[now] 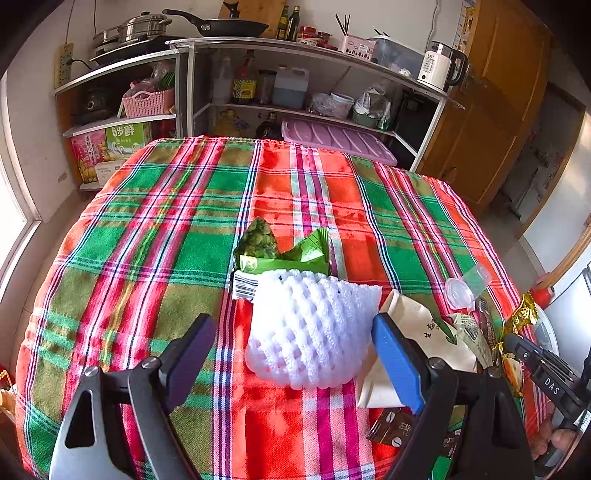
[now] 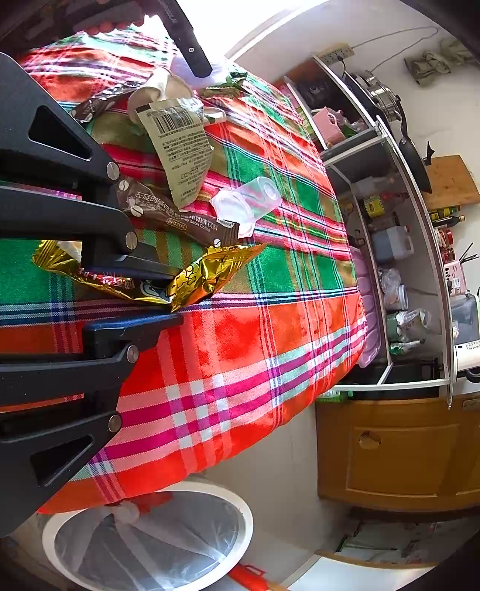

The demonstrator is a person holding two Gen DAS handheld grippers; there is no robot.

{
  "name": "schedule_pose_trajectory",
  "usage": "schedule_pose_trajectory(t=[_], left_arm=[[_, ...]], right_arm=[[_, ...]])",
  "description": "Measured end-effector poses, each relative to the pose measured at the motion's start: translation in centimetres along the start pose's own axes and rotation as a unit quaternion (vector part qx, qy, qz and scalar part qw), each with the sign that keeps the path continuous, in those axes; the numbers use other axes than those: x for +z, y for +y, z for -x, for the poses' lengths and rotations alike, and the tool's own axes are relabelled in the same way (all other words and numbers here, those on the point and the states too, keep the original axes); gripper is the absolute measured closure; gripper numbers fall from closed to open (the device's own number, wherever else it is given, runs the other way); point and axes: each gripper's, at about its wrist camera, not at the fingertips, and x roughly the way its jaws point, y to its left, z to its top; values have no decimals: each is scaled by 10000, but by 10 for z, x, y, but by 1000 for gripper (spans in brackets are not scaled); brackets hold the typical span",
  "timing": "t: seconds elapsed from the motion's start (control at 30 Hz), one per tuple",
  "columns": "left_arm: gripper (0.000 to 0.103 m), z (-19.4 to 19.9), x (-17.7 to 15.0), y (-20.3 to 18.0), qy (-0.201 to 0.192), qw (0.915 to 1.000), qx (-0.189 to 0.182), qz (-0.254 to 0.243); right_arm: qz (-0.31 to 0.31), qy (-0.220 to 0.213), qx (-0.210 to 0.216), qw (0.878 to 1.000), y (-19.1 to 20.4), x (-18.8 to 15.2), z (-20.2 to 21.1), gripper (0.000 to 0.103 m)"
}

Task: Collect trash
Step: 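Return both tools to the table and grasp the gold wrapper with the right gripper, then grasp the white foam net with the left gripper while the right holds the gold wrapper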

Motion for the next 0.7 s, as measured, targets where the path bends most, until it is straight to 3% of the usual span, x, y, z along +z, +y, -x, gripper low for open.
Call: schedule_pose_trajectory(t=[0.07,0.5,0.7], left_arm=[[16,-1,0,-1,-27,10000,-7,-8],[54,-4,-1,-5,6,9996,-260,-91],[65,2,-2,-7,-92,9996,-214,-166]], right_arm=[[-9,-2,10,10000,-1,-1,0,85],[-8,-23,0,10000,0,-3,2,85],[-9,-31,4,10000,-1,-3,3,85]])
